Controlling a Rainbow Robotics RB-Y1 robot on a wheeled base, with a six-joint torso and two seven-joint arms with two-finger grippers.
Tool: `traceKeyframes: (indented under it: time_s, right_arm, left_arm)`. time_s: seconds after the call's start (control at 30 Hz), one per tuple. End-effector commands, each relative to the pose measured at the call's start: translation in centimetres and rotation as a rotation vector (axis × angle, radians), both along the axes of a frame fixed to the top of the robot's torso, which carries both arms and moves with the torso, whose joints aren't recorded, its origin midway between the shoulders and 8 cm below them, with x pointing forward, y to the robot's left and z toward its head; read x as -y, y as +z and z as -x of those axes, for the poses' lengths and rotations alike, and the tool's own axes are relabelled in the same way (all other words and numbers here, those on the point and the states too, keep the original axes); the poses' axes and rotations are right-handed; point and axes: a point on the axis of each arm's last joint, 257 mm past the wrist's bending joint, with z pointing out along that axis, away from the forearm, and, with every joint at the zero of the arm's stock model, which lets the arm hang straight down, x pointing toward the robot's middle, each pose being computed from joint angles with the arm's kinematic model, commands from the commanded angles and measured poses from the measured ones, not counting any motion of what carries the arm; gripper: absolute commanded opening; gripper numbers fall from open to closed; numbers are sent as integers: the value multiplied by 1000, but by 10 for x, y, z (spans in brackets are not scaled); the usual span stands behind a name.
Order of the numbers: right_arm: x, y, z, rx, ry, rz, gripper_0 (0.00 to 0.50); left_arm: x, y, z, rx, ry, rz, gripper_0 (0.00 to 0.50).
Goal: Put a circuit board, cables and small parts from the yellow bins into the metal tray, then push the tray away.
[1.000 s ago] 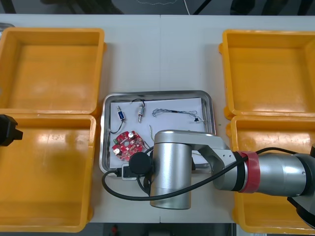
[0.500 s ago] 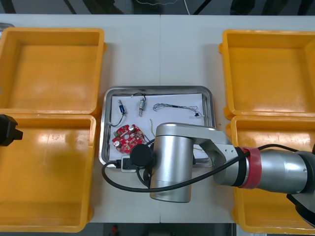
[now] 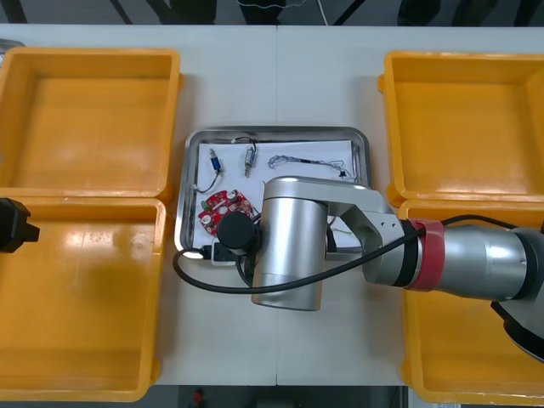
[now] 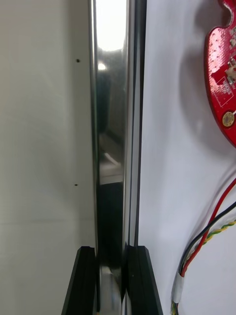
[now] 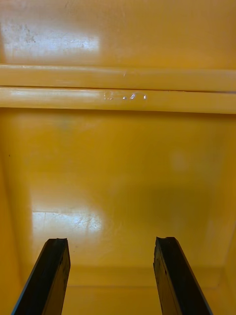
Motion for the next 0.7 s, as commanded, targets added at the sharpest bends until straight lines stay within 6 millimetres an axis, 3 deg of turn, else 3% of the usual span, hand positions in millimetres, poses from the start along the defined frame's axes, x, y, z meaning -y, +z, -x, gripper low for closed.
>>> traceKeyframes:
  time_s: [0.03, 0.7]
  right_arm:
    - [-7, 39, -31, 67, -22, -28, 0]
    - [-26, 83, -88, 118, -21, -59, 0]
  left_arm:
    - [-15, 14, 6, 15, -52, -80, 500]
    - [-15, 14, 6, 15, -52, -80, 500]
